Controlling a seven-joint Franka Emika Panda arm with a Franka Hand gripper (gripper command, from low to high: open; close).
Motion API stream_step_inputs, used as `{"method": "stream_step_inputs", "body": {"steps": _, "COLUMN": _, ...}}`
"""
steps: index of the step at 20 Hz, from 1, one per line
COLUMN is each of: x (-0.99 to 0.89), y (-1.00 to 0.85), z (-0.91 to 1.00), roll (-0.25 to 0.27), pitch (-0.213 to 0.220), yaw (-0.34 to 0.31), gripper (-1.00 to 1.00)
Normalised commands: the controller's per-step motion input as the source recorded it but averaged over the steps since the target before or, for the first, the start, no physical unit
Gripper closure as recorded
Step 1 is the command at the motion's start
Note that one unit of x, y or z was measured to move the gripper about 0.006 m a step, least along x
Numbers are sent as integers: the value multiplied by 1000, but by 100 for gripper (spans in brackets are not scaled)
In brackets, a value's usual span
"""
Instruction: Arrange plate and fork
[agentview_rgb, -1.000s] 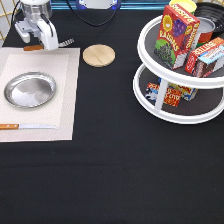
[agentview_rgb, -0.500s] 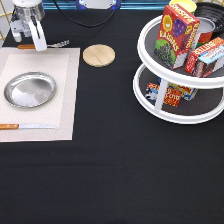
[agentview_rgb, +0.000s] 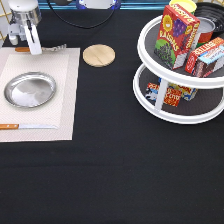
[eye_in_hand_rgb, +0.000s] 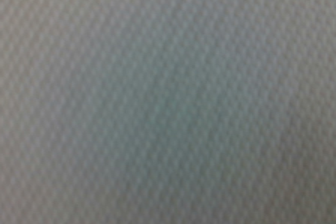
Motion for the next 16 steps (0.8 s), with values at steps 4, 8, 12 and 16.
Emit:
{"method": "stream_step_inputs", "body": {"steps": 4, "x": 613, "y": -134, "z": 59, "roll": 39, "pitch": 2, "yaw": -162, "gripper": 100}}
{"method": "stream_step_inputs", "body": {"steps": 8, "x": 149, "y": -13, "z": -121, "roll": 36, "pitch": 0, "yaw": -294, "gripper": 100}}
{"method": "stream_step_inputs", "body": {"steps": 12, "x": -137, "y": 36, "z": -152, "roll": 41, "pitch": 0, "yaw": -310, "gripper": 100}}
{"method": "stream_step_inputs", "body": {"steps": 16, "x": -69, "y": 9, "z": 68, "roll": 69, "pitch": 29, "yaw": -112, "gripper": 100}}
